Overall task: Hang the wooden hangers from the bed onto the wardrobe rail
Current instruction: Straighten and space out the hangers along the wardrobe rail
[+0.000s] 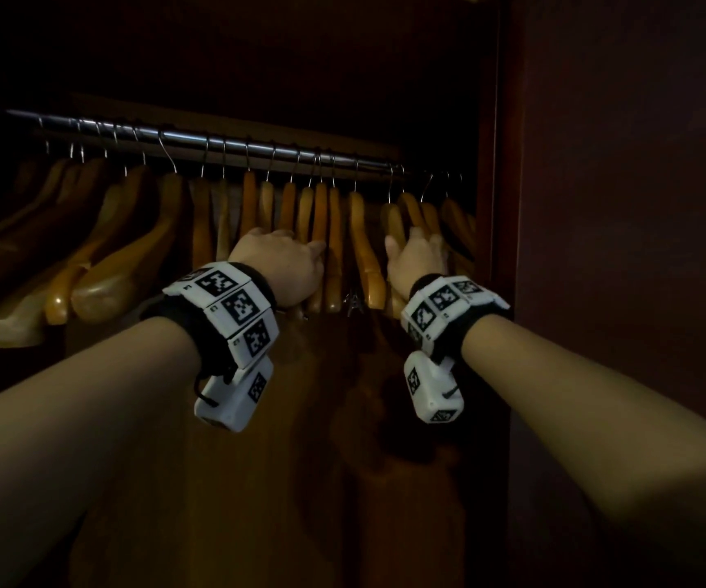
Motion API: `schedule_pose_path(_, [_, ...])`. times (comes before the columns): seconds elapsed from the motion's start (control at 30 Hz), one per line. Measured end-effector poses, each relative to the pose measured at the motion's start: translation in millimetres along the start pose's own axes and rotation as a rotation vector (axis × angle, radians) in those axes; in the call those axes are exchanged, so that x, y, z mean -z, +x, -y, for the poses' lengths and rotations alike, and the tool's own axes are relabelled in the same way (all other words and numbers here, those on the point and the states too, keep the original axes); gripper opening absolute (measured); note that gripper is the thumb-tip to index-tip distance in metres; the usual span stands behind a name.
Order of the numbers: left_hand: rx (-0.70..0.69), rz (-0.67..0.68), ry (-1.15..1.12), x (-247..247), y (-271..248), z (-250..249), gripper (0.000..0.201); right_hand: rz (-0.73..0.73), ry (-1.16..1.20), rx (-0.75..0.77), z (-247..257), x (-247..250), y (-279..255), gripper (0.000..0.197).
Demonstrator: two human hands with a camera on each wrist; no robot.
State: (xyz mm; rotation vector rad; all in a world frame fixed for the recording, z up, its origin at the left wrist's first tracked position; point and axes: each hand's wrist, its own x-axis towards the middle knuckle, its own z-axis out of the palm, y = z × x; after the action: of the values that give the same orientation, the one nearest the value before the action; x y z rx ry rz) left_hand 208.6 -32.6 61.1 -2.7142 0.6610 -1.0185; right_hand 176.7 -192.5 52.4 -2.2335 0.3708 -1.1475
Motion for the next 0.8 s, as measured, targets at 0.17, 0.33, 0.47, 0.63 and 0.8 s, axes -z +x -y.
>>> schedule_pose_path(0.17, [-0.014, 0.016, 0.009, -1, 2, -1, 0.049, -0.026, 0.098, 0.278, 21, -6, -14, 0.045])
schedule_pose_path(0.33, [-0.017, 0.036, 0.05, -1, 0, 1, 0.047, 0.156, -0.086, 0.191, 32, -12, -15, 0.058])
schedule_pose_path(0.47, [-0.016, 0.035, 0.055, 1, -2, 2, 0.047, 0.215, -0.272, 0.15, 25, -15, -20, 0.053])
schedule_pose_path(0.63, [-0.018, 0.066, 0.066, 3, -6, 2, 0.047, 0.174, -0.473, 0.115, 8, -28, -16, 0.05])
schedule_pose_path(0.8, [-0.012, 0.044, 0.024, 2, -6, 3, 0.047, 0.111, -0.54, 0.157, -5, -26, -8, 0.048])
